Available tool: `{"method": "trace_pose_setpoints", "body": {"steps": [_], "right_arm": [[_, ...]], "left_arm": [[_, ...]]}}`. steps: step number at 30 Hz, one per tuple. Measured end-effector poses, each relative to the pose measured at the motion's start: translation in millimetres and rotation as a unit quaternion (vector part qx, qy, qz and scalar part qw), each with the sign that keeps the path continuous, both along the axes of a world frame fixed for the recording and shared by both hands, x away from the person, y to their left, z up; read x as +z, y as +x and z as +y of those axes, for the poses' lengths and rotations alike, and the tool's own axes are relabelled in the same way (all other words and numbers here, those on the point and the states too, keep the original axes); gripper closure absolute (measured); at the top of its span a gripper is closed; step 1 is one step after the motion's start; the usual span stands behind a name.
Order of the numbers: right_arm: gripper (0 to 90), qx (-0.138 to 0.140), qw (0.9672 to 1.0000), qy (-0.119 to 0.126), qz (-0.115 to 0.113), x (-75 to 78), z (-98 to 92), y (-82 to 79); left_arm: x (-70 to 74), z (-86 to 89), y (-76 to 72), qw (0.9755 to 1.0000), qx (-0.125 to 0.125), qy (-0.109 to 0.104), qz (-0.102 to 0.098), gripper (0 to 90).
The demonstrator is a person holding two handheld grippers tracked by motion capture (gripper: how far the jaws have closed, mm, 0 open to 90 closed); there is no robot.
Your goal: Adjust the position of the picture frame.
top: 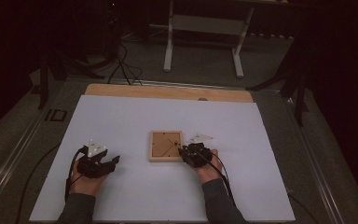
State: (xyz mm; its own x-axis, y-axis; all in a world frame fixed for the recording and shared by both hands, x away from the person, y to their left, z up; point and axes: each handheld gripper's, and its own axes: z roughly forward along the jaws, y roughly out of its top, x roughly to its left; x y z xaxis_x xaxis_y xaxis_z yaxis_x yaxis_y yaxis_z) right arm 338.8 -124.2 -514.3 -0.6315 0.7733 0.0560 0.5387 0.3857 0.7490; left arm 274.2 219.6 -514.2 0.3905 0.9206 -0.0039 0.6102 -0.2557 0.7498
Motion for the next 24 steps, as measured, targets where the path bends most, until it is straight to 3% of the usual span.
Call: {"method": "trace_pose_setpoints", "body": {"steps": [7,13,18,24], "right_arm": [[73.7,-0.003,1.0000,0.003,0.002,-0.4,1.6,-0.9],[66.6,0.009,1.0000,0.001,0.002,0.6,0.9,-3.4],[60.2,0.026,0.9994,-0.013,-0.016,5.2,-4.0,-10.6],[55.9,0.023,0.9994,-0.011,-0.024,7.1,-14.5,-19.0]], "left_arm": [[0.2,-1.0,-0.5,1.0000,0.000,0.000,0.000,43.9],[0.6,-0.5,-0.8,1.0000,0.000,-0.002,-0.001,43.9],[-0.1,-0.2,0.5,1.0000,-0.001,0.000,0.000,43.9],[0.0,-0.6,0.2,1.0000,-0.002,0.001,0.000,43.8]]}}
